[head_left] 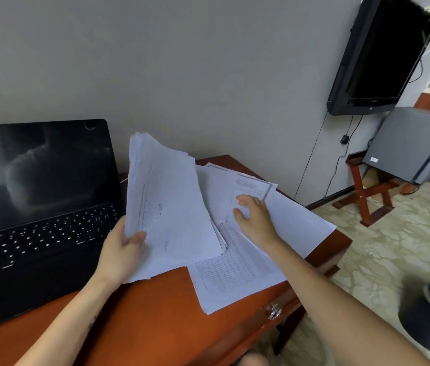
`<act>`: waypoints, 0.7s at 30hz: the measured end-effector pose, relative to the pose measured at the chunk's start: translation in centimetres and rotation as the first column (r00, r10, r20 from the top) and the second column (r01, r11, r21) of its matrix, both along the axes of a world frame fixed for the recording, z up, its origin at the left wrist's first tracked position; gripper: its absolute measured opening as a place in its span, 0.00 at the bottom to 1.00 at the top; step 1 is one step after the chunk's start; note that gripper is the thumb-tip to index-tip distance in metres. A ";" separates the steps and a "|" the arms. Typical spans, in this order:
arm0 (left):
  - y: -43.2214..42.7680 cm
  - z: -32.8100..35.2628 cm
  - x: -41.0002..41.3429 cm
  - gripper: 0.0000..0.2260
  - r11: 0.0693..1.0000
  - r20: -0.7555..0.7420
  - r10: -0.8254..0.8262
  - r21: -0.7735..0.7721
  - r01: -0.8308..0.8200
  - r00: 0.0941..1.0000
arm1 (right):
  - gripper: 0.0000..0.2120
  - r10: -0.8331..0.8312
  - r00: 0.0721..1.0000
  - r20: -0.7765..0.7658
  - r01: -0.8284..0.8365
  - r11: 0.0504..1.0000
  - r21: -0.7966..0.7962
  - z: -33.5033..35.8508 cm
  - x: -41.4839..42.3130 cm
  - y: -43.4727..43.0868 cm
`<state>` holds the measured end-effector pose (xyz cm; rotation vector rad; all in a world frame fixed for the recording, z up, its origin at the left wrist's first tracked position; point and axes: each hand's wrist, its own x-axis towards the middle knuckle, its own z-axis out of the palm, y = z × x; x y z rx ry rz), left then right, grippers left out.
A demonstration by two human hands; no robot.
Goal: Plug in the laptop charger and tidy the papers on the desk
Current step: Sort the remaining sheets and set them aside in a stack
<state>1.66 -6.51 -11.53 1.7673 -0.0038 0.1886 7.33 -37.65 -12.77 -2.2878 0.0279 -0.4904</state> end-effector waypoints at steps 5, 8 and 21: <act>1.2 -0.8 0.7 0.16 0.995 -0.001 0.094 -0.036 -0.094 0.996 | 0.19 0.093 0.995 -0.025 -0.095 0.907 -0.411 -3.5 0.4 0.3; 1.9 -1.2 0.8 0.17 0.991 0.005 0.129 -0.029 -0.129 0.992 | 0.19 0.111 0.994 0.005 -0.099 0.903 -0.417 -3.5 0.6 0.2; 3.6 -1.1 0.8 0.18 0.982 0.036 0.175 -0.084 -0.172 0.984 | 0.18 0.114 0.993 -0.006 -0.103 0.870 -0.482 -3.3 0.8 0.3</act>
